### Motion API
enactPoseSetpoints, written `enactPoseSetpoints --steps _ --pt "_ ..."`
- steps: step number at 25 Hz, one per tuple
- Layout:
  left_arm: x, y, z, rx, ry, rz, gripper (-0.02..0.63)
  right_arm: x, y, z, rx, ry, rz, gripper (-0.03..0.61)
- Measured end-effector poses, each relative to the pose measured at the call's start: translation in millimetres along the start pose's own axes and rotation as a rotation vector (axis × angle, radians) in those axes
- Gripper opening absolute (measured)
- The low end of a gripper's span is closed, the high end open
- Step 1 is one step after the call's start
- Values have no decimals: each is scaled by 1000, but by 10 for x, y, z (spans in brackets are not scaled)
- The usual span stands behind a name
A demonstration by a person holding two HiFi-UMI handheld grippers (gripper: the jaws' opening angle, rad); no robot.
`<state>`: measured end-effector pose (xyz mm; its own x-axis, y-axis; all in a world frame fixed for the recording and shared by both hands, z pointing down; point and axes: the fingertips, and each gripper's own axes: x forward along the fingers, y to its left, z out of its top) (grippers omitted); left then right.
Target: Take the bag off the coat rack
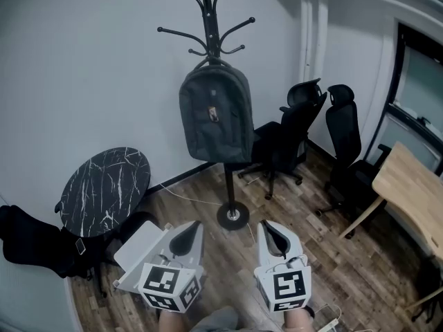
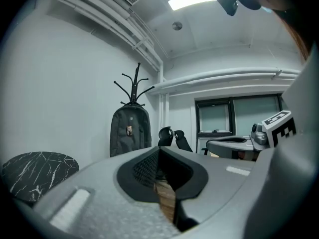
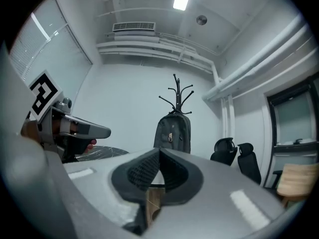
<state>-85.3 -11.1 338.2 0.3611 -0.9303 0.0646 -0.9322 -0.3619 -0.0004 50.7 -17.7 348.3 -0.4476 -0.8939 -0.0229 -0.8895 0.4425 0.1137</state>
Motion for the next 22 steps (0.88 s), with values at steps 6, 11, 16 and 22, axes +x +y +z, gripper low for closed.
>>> enactPoseSetpoints --steps 6,11,16,22 --pt "266 262 40 7 -1 -9 9 374 -1 16 -20 8 2 3" --pt "452 445 66 -1 -5 -23 11 634 3 43 -27 5 -2 3" --pt "588 660 105 -26 -18 -45 11 866 50 98 -44 -3 -12 2" --pt "764 912 93 -36 -11 -62 11 1132 78 124 -48 5 -38 3"
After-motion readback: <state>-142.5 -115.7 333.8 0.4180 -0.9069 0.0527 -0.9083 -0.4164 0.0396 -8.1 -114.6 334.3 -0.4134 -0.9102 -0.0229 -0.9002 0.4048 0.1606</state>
